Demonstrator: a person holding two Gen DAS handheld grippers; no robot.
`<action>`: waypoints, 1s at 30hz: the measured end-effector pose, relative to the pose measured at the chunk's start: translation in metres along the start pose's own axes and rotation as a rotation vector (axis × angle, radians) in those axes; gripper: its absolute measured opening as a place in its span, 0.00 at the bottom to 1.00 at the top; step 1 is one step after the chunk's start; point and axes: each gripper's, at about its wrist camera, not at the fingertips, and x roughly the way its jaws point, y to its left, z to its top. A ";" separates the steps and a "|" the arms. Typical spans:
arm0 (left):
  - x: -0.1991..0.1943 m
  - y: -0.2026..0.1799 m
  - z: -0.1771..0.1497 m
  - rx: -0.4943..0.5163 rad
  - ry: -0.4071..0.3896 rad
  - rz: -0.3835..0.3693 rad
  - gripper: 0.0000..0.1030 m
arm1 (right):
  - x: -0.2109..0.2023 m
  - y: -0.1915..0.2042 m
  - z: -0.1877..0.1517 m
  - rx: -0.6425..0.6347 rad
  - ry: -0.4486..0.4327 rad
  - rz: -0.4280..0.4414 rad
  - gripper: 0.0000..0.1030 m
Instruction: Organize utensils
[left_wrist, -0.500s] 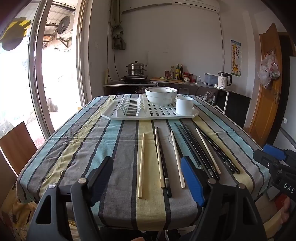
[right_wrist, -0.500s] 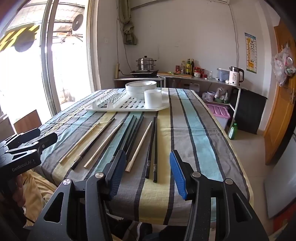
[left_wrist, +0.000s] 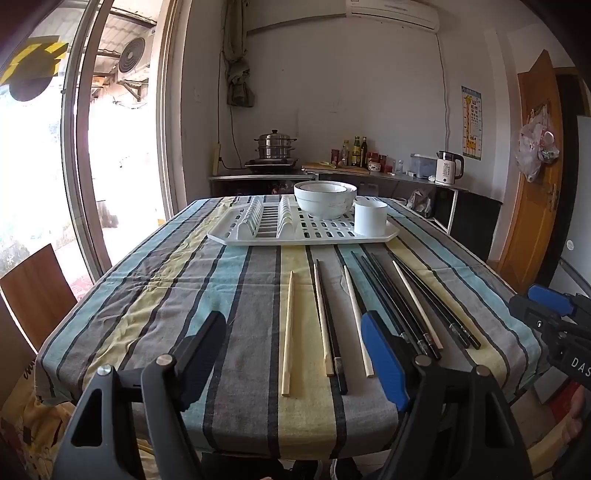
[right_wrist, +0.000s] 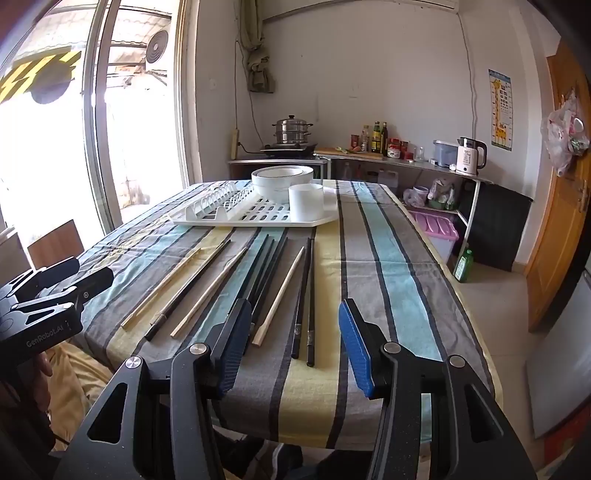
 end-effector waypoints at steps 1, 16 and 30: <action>0.000 0.000 0.000 0.002 0.001 0.000 0.75 | 0.000 0.000 0.000 0.000 0.000 0.000 0.48; 0.001 -0.001 -0.001 0.002 -0.004 -0.022 0.75 | 0.001 -0.003 0.000 0.005 -0.002 0.000 0.48; -0.004 -0.001 0.000 -0.007 -0.014 -0.023 0.75 | 0.000 -0.003 0.001 0.005 -0.005 -0.002 0.48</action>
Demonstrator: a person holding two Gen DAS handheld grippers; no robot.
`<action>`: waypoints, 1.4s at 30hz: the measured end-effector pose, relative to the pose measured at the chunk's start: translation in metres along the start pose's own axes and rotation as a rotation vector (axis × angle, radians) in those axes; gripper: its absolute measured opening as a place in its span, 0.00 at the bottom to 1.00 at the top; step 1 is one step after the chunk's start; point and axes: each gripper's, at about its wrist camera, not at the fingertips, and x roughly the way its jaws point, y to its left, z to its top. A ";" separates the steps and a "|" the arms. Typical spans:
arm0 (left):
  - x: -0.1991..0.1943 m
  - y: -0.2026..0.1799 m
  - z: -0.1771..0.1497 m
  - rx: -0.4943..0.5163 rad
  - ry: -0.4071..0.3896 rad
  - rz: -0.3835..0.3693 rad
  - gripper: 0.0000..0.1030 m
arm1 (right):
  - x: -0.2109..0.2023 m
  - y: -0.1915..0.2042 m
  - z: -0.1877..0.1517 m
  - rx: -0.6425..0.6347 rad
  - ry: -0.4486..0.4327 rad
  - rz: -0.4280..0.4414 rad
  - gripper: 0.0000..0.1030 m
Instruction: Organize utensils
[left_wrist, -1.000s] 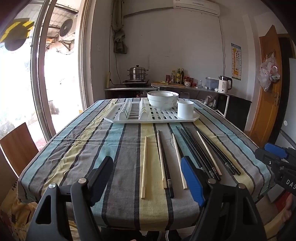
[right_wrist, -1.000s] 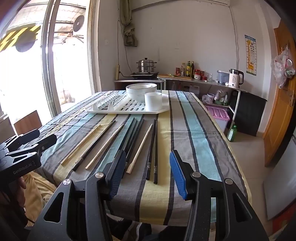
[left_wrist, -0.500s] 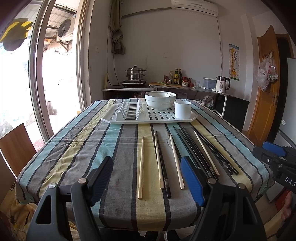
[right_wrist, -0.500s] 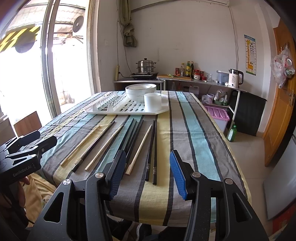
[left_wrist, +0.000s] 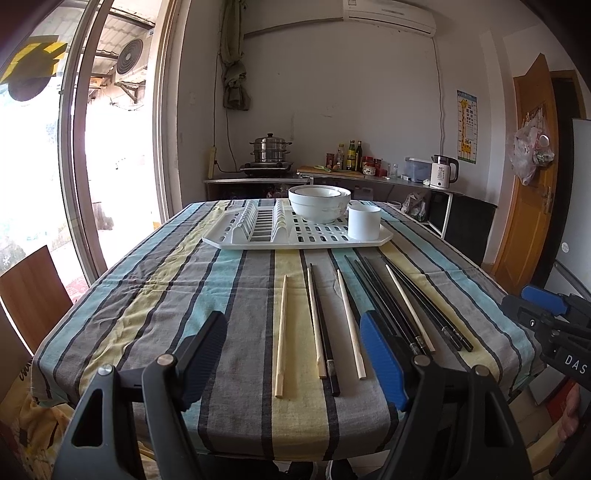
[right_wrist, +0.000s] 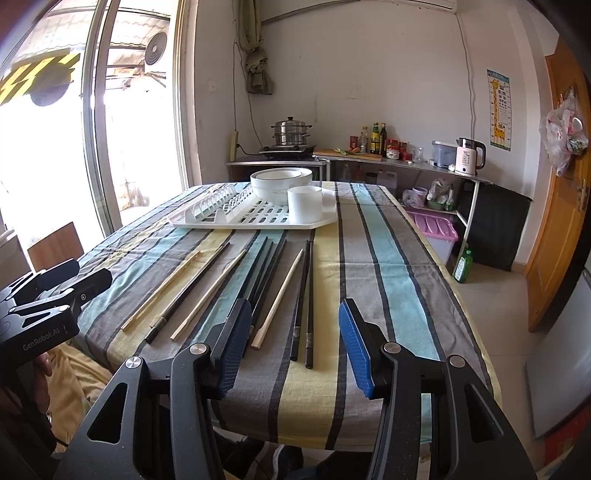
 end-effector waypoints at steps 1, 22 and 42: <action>0.000 0.000 0.000 0.000 0.001 0.000 0.75 | 0.000 0.000 0.000 0.000 -0.001 0.000 0.48; 0.000 0.001 0.000 0.000 0.003 -0.001 0.73 | -0.002 0.003 0.002 -0.002 -0.002 -0.002 0.48; 0.001 0.000 0.000 0.002 -0.005 -0.007 0.73 | 0.000 0.004 0.004 0.001 -0.007 -0.006 0.48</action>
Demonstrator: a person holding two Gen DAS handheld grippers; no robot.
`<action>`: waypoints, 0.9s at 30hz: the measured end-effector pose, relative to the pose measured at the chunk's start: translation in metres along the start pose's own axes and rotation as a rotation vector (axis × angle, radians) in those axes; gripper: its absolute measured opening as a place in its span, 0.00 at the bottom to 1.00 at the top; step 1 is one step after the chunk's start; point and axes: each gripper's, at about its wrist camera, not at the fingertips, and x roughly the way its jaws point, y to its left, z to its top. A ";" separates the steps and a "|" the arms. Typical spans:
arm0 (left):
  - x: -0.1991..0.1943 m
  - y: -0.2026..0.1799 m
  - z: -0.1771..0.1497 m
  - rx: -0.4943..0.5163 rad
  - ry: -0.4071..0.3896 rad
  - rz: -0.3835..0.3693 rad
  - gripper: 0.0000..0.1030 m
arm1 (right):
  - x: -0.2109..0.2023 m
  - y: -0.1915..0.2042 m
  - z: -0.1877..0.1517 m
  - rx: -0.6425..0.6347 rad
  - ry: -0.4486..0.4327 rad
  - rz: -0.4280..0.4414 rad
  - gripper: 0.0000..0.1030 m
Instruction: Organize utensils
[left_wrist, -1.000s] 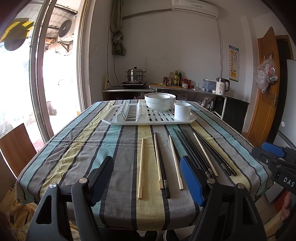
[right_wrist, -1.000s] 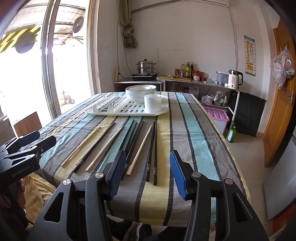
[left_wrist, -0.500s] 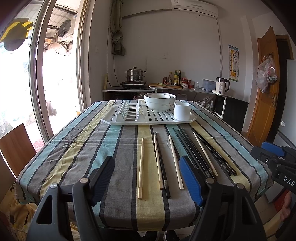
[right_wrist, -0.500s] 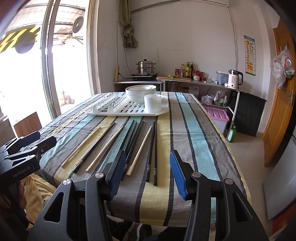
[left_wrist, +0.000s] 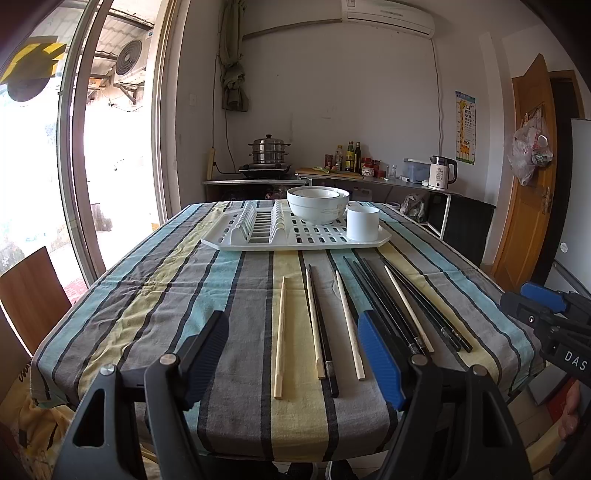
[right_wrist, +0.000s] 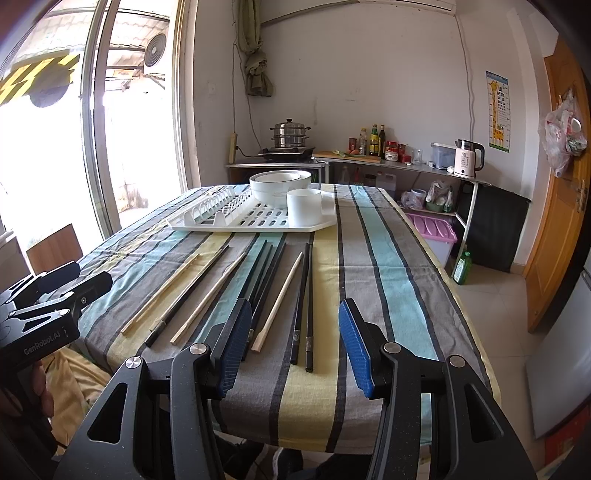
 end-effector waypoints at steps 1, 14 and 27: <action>0.000 0.000 0.000 0.000 0.002 -0.002 0.73 | 0.001 -0.001 0.000 0.002 0.001 0.000 0.48; 0.041 0.011 0.015 -0.014 0.075 -0.001 0.67 | 0.032 -0.010 0.012 0.008 0.032 0.010 0.48; 0.146 0.025 0.032 0.051 0.307 0.008 0.54 | 0.127 -0.034 0.045 0.001 0.221 0.012 0.44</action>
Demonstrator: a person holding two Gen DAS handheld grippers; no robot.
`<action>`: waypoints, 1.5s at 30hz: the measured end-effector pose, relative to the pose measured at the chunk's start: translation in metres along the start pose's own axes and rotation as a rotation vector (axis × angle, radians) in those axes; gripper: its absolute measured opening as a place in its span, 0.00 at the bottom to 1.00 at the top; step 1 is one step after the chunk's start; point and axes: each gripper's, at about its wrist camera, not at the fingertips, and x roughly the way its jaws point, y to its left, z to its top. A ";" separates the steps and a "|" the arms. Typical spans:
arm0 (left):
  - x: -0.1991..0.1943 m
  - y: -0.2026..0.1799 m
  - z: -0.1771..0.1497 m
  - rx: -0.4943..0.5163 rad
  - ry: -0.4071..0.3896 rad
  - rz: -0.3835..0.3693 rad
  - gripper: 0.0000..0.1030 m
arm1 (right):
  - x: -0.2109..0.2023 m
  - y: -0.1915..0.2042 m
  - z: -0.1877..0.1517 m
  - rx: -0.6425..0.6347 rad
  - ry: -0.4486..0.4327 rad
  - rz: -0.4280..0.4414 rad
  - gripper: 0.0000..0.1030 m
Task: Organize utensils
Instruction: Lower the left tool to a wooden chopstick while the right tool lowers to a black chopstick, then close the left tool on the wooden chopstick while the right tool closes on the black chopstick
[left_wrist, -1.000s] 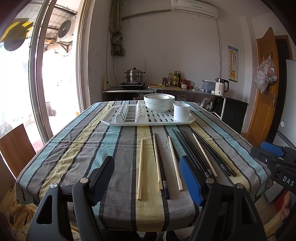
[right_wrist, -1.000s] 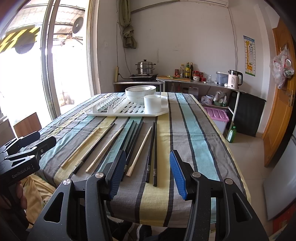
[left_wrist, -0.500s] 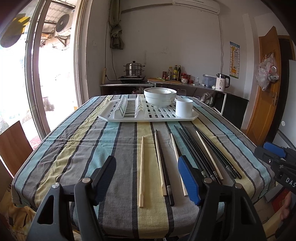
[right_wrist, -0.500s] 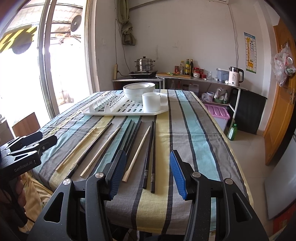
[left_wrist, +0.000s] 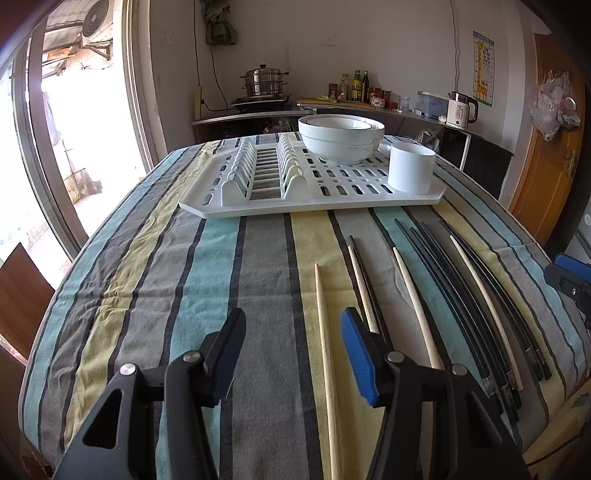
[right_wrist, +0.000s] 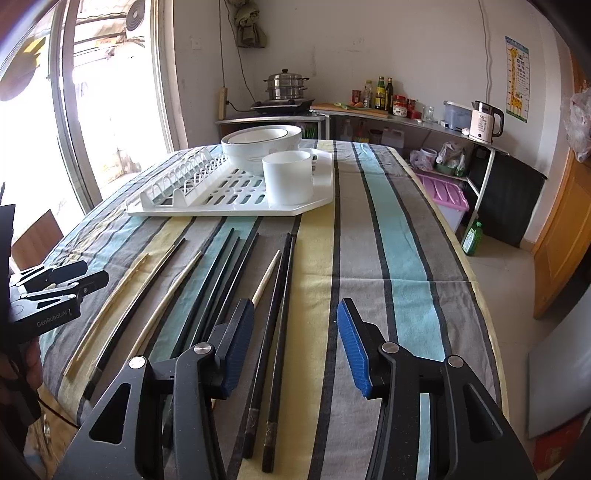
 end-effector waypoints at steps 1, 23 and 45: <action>0.005 0.001 0.002 -0.004 0.016 -0.007 0.53 | 0.006 -0.001 0.003 -0.008 0.015 0.002 0.41; 0.045 0.003 0.018 0.015 0.124 -0.029 0.41 | 0.082 0.012 0.040 -0.069 0.165 0.103 0.15; 0.051 -0.001 0.026 0.031 0.134 -0.039 0.16 | 0.129 0.043 0.064 -0.083 0.269 0.100 0.11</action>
